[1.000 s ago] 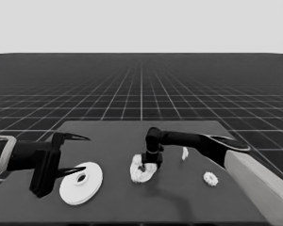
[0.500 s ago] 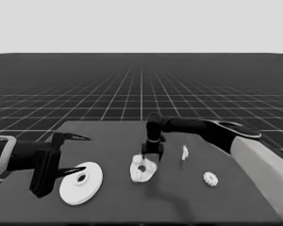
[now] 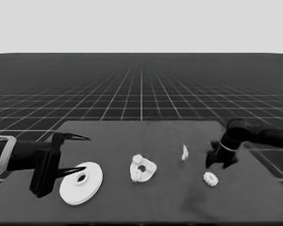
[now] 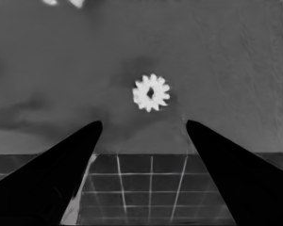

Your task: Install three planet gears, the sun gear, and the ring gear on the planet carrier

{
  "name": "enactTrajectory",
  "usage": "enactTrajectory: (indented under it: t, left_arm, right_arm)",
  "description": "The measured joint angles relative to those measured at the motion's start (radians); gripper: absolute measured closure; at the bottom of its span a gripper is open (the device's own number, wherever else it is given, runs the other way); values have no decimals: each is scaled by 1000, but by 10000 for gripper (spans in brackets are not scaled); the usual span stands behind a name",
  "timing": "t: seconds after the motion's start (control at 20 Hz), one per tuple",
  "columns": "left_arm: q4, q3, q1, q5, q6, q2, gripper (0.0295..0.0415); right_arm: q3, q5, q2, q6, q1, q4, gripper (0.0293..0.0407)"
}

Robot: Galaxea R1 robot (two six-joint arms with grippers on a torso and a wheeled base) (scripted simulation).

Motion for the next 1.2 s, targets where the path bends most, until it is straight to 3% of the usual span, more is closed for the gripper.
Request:
enactTrajectory:
  t: [0.2, 0.3, 0.4, 0.7, 0.8, 0.85, 1.2]
  left_arm:
    - [0, 0, 0, 0, 0, 0, 326]
    - [0, 0, 0, 0, 0, 0, 326]
    - [0, 0, 0, 0, 0, 0, 326]
    - [0, 0, 0, 0, 0, 0, 326]
    - [0, 0, 0, 0, 0, 0, 326]
    - [0, 0, 0, 0, 0, 0, 326]
    - [0, 0, 0, 0, 0, 0, 326]
  right_arm:
    - [-27, 6, -16, -44, 0, 5, 315]
    - [-92, 105, 18, -60, -149, -109, 315]
    - [-132, 141, 39, -70, -199, -143, 315]
    - [-155, 160, 50, -75, -222, -158, 315]
    - [-155, 160, 51, -75, -222, -159, 386]
    - [-156, 160, 51, -75, -222, -159, 390]
    - [-156, 160, 51, -75, -222, -159, 390]
